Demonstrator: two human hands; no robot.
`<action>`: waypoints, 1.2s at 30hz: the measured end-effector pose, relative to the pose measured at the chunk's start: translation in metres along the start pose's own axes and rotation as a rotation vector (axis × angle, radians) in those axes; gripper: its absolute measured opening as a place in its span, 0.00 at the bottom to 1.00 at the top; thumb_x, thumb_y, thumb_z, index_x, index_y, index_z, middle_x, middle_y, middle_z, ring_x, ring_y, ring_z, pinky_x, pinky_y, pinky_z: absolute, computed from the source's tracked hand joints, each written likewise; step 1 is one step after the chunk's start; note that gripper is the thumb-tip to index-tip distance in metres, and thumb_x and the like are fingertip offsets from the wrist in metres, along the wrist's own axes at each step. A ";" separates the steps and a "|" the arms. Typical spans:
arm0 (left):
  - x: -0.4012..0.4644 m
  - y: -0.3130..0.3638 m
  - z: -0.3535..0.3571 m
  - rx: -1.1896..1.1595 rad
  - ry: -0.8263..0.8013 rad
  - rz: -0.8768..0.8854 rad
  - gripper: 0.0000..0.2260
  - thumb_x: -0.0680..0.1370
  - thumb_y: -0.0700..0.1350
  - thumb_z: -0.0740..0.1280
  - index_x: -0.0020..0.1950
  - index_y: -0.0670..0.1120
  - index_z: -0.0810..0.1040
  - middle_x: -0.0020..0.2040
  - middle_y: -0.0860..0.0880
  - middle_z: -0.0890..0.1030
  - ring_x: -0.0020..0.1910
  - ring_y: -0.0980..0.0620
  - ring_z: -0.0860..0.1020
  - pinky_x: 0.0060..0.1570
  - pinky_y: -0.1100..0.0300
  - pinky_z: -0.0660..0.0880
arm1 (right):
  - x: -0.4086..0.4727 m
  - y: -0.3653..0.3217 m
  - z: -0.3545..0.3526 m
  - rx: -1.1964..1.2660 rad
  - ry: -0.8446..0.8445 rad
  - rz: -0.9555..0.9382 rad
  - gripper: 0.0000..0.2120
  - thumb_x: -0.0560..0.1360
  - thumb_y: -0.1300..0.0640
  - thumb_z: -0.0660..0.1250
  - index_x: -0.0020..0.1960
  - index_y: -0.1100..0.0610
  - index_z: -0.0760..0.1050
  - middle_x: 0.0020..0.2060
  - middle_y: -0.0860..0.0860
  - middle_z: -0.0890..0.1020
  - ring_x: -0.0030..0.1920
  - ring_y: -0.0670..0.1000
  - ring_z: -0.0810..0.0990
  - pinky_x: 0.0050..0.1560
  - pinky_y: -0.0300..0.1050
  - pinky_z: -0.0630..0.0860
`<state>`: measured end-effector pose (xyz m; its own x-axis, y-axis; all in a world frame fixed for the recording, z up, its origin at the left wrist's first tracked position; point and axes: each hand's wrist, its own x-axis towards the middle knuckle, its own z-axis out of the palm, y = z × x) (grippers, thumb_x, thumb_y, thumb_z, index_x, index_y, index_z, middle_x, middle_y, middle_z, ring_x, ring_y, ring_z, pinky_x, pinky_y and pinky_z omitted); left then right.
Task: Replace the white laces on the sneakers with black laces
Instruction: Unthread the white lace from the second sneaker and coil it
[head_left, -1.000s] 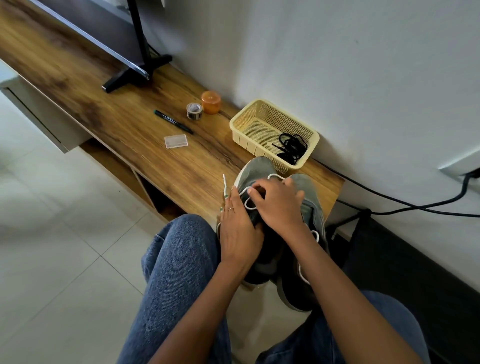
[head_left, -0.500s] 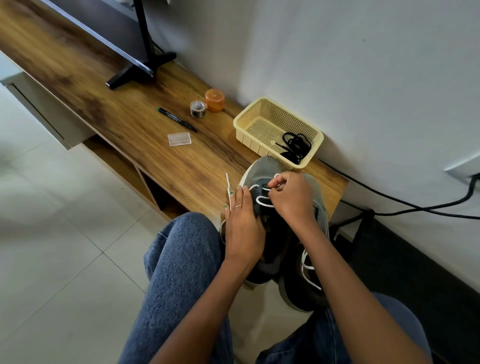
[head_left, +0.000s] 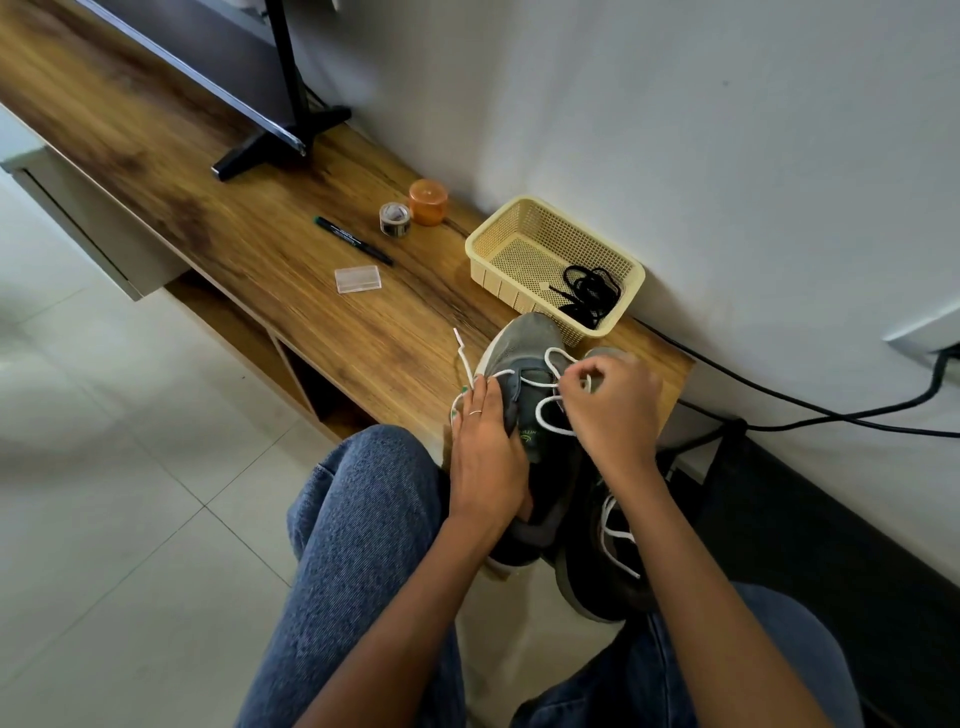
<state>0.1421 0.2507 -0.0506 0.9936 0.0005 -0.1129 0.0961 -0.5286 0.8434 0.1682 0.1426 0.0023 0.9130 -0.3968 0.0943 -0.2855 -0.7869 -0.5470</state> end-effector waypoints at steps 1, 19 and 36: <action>0.000 0.000 0.000 -0.001 0.001 0.005 0.26 0.81 0.37 0.57 0.78 0.42 0.55 0.79 0.44 0.54 0.78 0.48 0.49 0.77 0.53 0.46 | 0.002 -0.004 -0.001 -0.112 -0.058 -0.059 0.06 0.74 0.53 0.65 0.43 0.51 0.80 0.50 0.49 0.77 0.57 0.52 0.71 0.54 0.51 0.70; -0.001 0.002 -0.002 0.011 0.023 -0.016 0.25 0.81 0.36 0.54 0.79 0.42 0.53 0.79 0.45 0.54 0.78 0.49 0.48 0.75 0.56 0.41 | -0.004 -0.029 -0.003 -0.378 -0.313 -0.141 0.03 0.75 0.58 0.67 0.49 0.53 0.75 0.64 0.48 0.68 0.67 0.54 0.60 0.64 0.50 0.59; 0.001 0.000 0.001 -0.033 0.016 -0.018 0.25 0.81 0.37 0.55 0.78 0.42 0.55 0.78 0.45 0.56 0.78 0.49 0.49 0.75 0.56 0.42 | -0.006 -0.032 -0.013 -0.363 -0.310 -0.108 0.10 0.78 0.48 0.63 0.53 0.50 0.79 0.60 0.49 0.74 0.64 0.54 0.66 0.61 0.53 0.62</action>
<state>0.1429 0.2498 -0.0510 0.9925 0.0239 -0.1199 0.1157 -0.5002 0.8581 0.1681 0.1644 0.0299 0.9710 -0.1875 -0.1481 -0.2169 -0.9517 -0.2174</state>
